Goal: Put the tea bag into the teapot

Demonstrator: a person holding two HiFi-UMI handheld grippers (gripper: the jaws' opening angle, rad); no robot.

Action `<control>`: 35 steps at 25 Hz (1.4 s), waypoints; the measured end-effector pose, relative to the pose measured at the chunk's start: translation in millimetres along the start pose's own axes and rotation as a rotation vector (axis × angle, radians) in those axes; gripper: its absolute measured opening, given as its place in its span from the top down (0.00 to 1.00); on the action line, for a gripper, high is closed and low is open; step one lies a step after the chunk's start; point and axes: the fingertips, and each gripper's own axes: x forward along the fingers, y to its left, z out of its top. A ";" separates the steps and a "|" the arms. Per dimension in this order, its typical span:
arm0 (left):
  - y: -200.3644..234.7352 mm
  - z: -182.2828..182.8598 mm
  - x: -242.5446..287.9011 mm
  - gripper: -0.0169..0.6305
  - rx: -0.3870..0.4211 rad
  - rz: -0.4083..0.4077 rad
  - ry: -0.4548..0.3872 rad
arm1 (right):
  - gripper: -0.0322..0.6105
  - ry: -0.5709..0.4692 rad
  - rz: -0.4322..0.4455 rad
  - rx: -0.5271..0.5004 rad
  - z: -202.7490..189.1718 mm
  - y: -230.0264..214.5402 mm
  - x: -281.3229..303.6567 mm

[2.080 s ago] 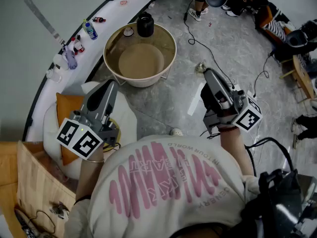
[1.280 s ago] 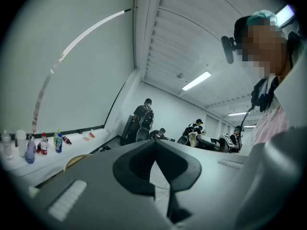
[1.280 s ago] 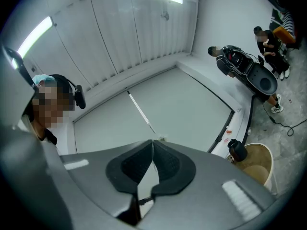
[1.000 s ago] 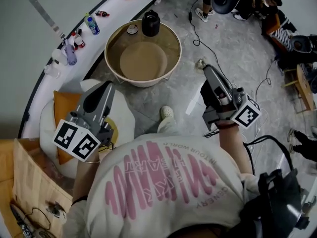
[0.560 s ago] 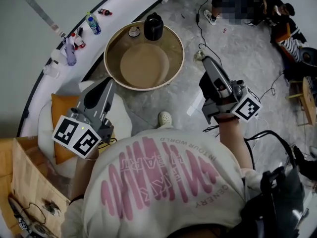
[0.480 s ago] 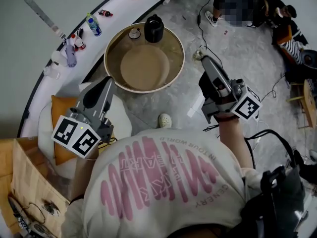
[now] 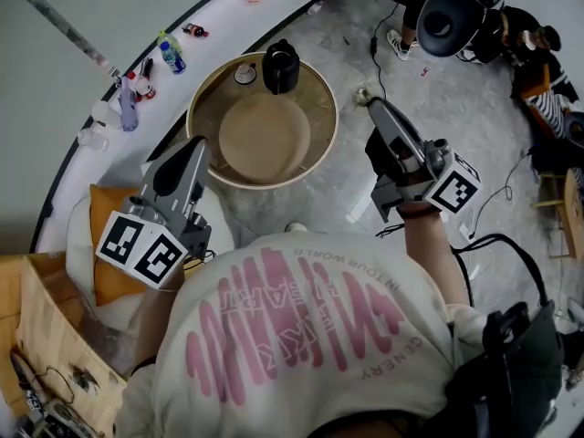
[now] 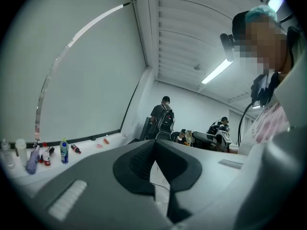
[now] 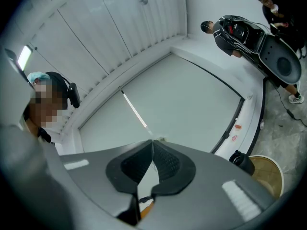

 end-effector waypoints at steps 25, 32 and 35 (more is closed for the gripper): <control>-4.7 -11.2 57.1 0.95 -0.001 0.063 0.011 | 0.93 0.044 0.040 0.066 14.7 -61.8 1.2; -0.6 -13.7 66.9 0.95 -0.014 0.042 0.008 | 0.93 0.057 0.014 0.085 9.0 -65.4 2.2; -3.3 -15.6 74.6 0.95 0.014 0.004 0.024 | 0.93 0.058 -0.010 0.079 8.1 -68.6 2.4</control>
